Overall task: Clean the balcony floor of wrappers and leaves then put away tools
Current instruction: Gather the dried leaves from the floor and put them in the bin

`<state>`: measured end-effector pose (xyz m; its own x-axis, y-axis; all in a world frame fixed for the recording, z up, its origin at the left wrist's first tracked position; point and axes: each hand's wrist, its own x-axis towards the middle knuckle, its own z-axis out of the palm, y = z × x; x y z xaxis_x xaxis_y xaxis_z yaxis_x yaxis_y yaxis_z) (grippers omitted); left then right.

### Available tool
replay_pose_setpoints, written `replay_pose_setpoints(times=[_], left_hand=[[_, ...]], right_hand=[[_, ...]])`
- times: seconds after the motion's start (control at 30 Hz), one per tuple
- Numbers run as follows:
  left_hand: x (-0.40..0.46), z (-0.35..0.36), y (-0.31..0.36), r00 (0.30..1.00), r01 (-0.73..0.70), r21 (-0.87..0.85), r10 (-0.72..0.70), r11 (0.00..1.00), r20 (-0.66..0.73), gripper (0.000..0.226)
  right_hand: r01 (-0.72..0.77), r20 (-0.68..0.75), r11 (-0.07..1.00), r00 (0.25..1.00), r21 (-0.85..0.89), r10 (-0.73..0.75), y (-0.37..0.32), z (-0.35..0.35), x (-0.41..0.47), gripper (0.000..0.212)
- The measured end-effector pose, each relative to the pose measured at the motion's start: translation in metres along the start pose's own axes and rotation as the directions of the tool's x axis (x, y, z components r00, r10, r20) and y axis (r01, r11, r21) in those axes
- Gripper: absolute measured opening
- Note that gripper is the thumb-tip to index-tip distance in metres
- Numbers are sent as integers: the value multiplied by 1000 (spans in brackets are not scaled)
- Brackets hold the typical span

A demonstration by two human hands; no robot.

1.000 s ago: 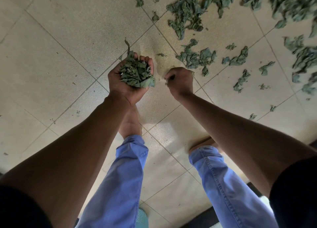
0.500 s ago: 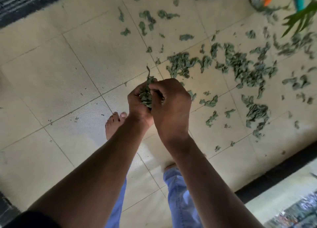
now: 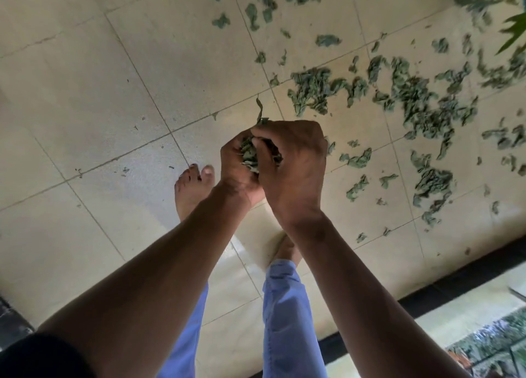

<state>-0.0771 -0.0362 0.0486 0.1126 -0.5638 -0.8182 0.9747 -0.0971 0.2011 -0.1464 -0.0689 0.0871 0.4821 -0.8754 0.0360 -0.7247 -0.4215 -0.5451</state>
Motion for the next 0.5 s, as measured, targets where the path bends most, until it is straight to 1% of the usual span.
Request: replay_pose_setpoints(times=[0.03, 0.07, 0.13, 0.23, 0.3, 0.33, 0.43, 0.5], left_hand=[[1, -2, -1, 1000, 9, -5, -9, 1000, -10, 37], [3, -3, -1, 999, 33, -55, -31, 998, 30, 38], [1, -1, 1, 997, 53, -90, -48, 995, 52, 37], [6, 0, 1, 997, 69, -39, -68, 997, 34, 45], [9, 1, 0, 995, 88, -28, -86, 996, 57, 52], [11, 2, -1, 993, 98, -30, -97, 995, 61, 51], [18, 2, -4, 993, 113, -18, -112, 993, 48, 35], [25, 3, -7, 993, 108, -13, -107, 994, 48, 30]], right_hand=[[-6, 1, 1000, 1000, 14, 6, 2, 2, -3, 13], [-14, -2, 999, 1000, 31, 14, 4, 4, -6, 13], [-30, -13, 997, 999, 73, 31, 9, 6, -10, 14], [-51, -15, 992, 999, 113, 53, 15, 4, -12, 21], [-55, -6, 989, 998, 135, 57, 19, 1, -12, 26], [-53, -4, 988, 999, 143, 54, 21, -1, -11, 28], [-19, -19, 987, 1000, 161, 22, 31, -9, -9, 34], [-4, -36, 984, 999, 178, 10, 38, -15, -8, 38]])
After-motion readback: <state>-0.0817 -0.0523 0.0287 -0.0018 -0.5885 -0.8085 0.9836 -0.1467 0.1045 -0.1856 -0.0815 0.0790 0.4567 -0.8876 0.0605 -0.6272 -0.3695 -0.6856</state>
